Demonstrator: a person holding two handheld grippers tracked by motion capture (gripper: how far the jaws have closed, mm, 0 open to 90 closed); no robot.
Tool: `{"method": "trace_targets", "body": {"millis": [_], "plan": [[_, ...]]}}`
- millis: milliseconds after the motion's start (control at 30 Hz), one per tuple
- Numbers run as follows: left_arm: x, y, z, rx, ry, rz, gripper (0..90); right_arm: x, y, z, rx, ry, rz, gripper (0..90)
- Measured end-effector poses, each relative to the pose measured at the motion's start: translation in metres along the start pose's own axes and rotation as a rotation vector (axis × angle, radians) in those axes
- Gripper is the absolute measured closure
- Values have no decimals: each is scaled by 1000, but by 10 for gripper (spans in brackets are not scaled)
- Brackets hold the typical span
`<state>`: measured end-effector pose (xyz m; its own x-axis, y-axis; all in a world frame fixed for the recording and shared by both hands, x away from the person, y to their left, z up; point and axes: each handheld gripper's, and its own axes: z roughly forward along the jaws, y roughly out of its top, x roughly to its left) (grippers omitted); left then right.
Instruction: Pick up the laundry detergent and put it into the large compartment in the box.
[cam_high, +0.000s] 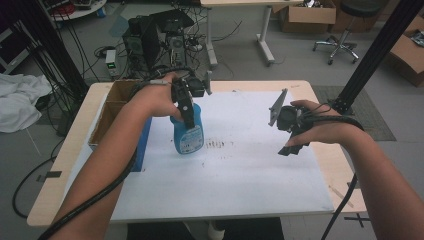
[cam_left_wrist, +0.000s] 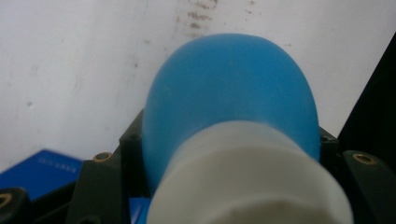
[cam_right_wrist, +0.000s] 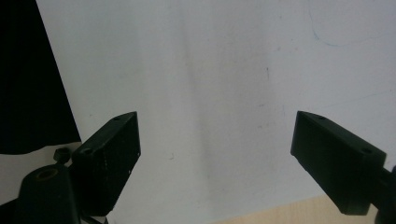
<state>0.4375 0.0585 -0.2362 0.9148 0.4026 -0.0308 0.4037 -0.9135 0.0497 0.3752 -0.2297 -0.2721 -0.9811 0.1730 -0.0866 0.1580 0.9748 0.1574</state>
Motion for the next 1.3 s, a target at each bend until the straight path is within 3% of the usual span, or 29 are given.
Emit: {"method": "trace_targets", "body": {"millis": [33, 100, 167, 233, 300, 333, 367, 400, 433, 467, 500, 567, 600, 633, 733, 867, 900, 967, 1000, 1033, 1300], "plan": [[-2, -3, -11, 8, 11, -34, 380, 0, 1, 0, -1, -1, -5, 158], [-2, -5, -17, 11, 17, -54, 381, 0, 3, 1, -3, -3, -9, 158], [-4, -12, -34, 8, 19, -121, 381, 0, 4, 1, -5, -2, -14, 158], [-4, -14, -40, 6, 20, -131, 381, 0, 5, 1, -11, -5, -26, 158], [-5, -22, -56, -2, 37, -184, 381, 0, 8, 0, -20, -7, -32, 158], [-5, -22, -56, -2, 37, -184, 381, 0, 8, 0, -20, -7, -32, 158], [-5, -29, -67, -6, 47, -236, 381, 1, 9, -1, -20, -9, -34, 158], [-5, -29, -67, -6, 47, -236, 381, 1, 10, -2, -21, -9, -38, 158], [-4, -32, -73, -12, 48, -266, 381, 1, 10, -2, -21, -9, -38, 158], [-1, -40, -83, -27, 48, -335, 380, 2, 11, -3, -24, -13, -44, 158], [-1, -40, -83, -27, 48, -335, 381, 2, 11, -3, -24, -13, -44, 158], [3, -47, -92, -40, 45, -407, 381, 3, 13, -5, -28, -14, -50, 158], [7, -54, -100, -41, 39, -462, 381, 3, 14, -5, -27, -14, -52, 158], [8, -57, -103, -41, 40, -484, 381, 4, 14, -5, -24, -15, -50, 158], [9, -61, -109, -44, 50, -512, 381, 4, 16, -5, -24, -16, -58, 158], [13, -74, -126, -52, 47, -601, 380, 5, 18, -4, -31, -18, -62, 158], [13, -74, -126, -52, 47, -601, 380, 5, 18, -4, -31, -19, -64, 158], [15, -81, -136, -65, 53, -659, 380, 5, 19, -4, -33, -18, -66, 158], [15, -81, -136, -65, 53, -659, 380, 5, 20, -4, -37, -18, -66, 158], [17, -85, -142, -69, 51, -693, 380, 4, 20, -4, -35, -18, -68, 158], [26, -107, -157, -59, 42, -818, 381, 6, 27, -3, -26, -22, -84, 158]]}}
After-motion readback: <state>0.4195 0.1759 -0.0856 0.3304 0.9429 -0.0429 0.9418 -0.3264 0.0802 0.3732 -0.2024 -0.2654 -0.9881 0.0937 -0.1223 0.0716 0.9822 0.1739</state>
